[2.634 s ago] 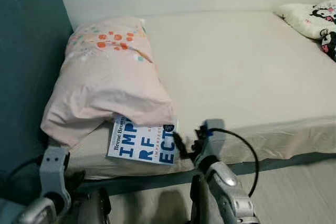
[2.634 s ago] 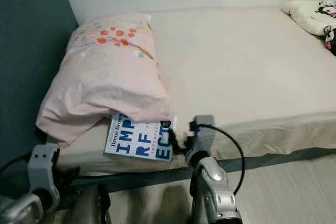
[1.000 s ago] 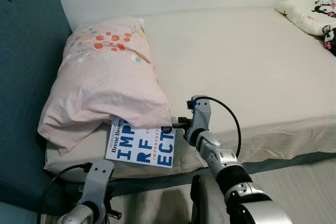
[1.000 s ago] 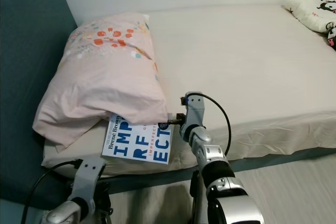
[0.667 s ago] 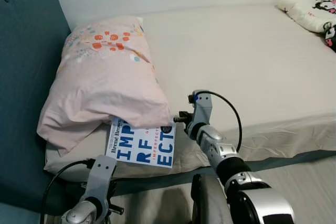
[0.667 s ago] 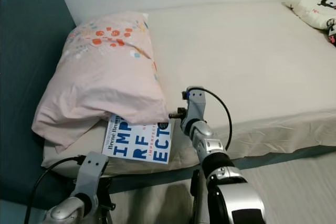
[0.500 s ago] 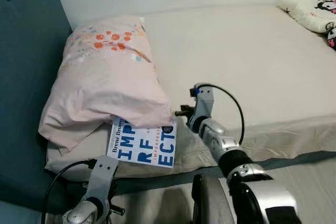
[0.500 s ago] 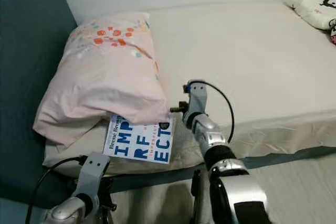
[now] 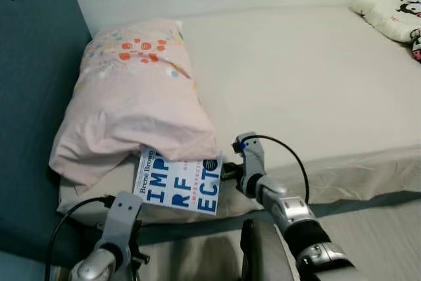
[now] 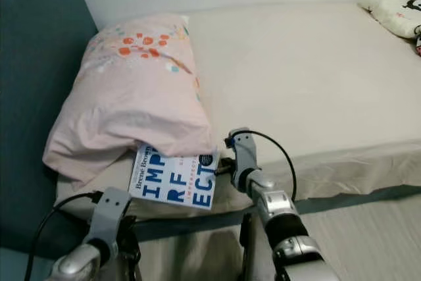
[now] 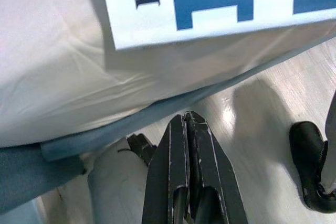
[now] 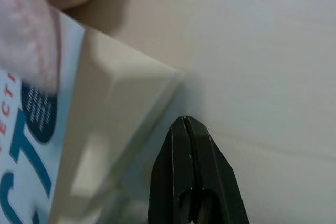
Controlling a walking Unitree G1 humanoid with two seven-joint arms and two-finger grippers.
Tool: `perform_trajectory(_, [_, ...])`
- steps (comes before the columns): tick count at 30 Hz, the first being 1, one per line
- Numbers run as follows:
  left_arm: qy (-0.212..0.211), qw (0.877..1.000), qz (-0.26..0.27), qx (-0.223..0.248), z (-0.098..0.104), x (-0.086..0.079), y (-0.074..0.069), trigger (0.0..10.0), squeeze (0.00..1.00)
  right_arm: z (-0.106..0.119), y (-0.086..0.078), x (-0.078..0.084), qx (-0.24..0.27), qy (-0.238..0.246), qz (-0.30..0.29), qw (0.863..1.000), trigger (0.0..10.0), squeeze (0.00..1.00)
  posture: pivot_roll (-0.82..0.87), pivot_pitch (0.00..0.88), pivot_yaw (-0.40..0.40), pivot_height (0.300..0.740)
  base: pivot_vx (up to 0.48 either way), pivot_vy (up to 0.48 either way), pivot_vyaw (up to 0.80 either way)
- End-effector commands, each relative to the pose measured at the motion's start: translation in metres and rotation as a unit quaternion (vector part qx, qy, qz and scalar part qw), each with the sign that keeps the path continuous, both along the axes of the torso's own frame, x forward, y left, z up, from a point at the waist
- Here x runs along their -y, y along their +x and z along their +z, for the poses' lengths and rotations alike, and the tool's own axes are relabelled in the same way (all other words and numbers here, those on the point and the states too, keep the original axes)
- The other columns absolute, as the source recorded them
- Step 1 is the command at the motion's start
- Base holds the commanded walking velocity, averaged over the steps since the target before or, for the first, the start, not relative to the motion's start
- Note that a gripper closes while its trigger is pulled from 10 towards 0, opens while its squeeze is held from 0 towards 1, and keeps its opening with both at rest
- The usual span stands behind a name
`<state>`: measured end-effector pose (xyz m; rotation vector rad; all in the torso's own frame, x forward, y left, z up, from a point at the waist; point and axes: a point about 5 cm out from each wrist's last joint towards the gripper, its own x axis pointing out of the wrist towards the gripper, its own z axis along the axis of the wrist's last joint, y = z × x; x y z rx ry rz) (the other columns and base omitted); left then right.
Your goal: Clean up the room
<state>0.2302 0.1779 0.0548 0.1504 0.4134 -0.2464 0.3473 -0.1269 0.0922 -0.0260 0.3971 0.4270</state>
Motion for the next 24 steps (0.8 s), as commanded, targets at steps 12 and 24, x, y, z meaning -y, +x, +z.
perform_trajectory(12, [0.016, 1.0, -0.001, -0.008, -0.009, -0.008, -0.003, 10.0, 0.0, -0.015, -0.014, 0.011, -0.022, 0.004, -0.008, 1.0, 0.2, 0.0, 0.05, 0.28, -0.051, 0.525, 0.0, 0.0, 0.0])
perform_trajectory(24, [0.02, 1.0, -0.007, -0.009, -0.01, -0.007, -0.001, 10.0, 0.0, 0.001, -0.009, -0.034, -0.003, 0.036, 0.104, 0.994, 0.1, 0.0, 0.05, 0.282, -0.046, 0.525, 0.0, 0.0, 0.0])
